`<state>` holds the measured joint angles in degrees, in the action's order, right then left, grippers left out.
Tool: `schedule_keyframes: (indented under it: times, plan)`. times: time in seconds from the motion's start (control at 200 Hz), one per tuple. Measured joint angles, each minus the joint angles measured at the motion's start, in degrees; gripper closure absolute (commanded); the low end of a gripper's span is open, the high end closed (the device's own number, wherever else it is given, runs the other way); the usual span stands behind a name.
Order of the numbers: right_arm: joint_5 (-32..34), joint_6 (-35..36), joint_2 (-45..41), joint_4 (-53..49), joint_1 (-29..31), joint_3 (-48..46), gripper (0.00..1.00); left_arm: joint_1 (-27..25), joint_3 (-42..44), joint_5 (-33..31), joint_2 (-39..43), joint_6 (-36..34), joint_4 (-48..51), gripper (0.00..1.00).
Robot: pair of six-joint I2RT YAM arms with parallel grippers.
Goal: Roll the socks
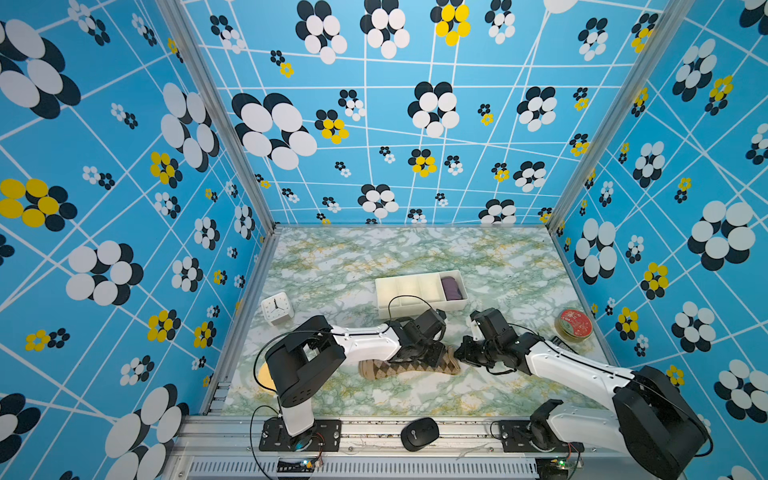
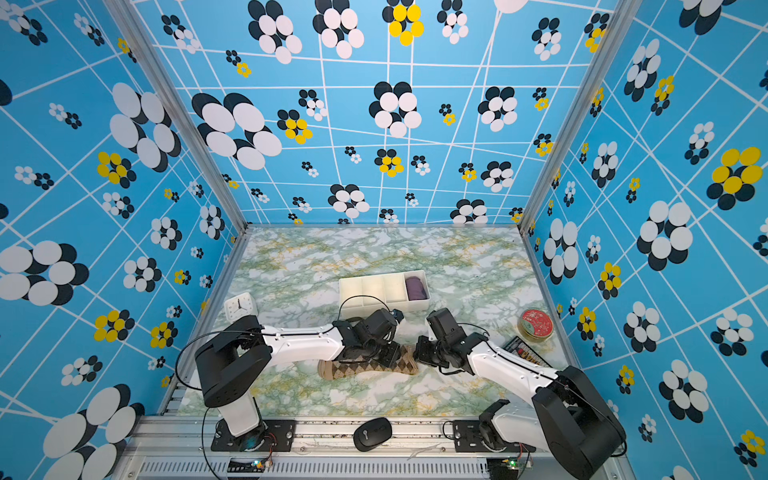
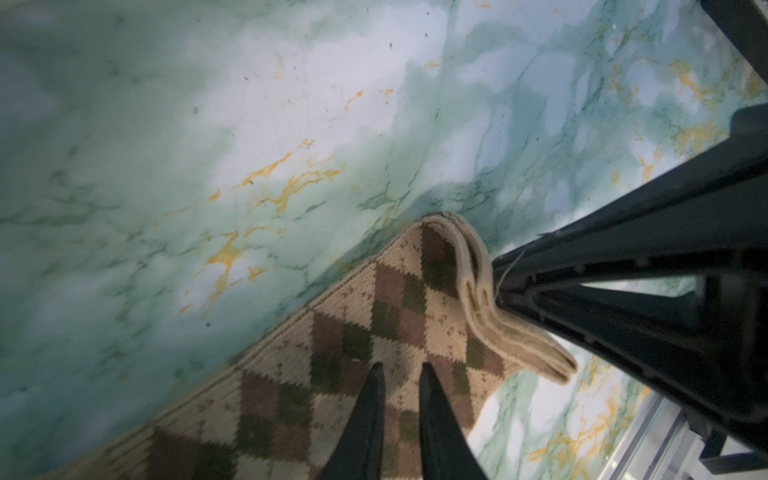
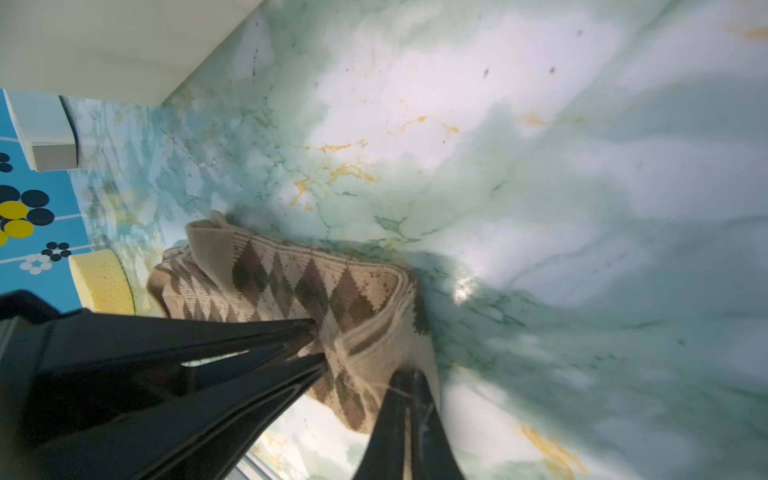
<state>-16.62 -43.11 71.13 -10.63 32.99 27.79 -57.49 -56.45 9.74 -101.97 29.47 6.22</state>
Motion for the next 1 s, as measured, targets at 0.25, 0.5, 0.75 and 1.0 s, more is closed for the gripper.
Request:
schedule_keyframes:
  times: [0.25,0.5,0.75,1.0]
  plan:
    - [-1.6,-1.9,1.2,3.5,0.4,0.0,0.91,0.2,0.0,0.3,0.0,0.1,0.0,0.81]
    - [-2.1,-3.4,1.9,6.2,0.8,0.0,0.91,0.5,0.0,0.9,0.0,0.1,0.0,0.82]
    - [-2.2,-4.4,4.1,8.4,1.1,0.0,0.92,0.9,0.0,1.0,0.0,0.1,0.0,0.82]
    - [-2.2,-5.3,6.7,11.2,1.1,-0.2,0.92,0.9,0.2,1.3,0.1,0.1,-0.5,0.82]
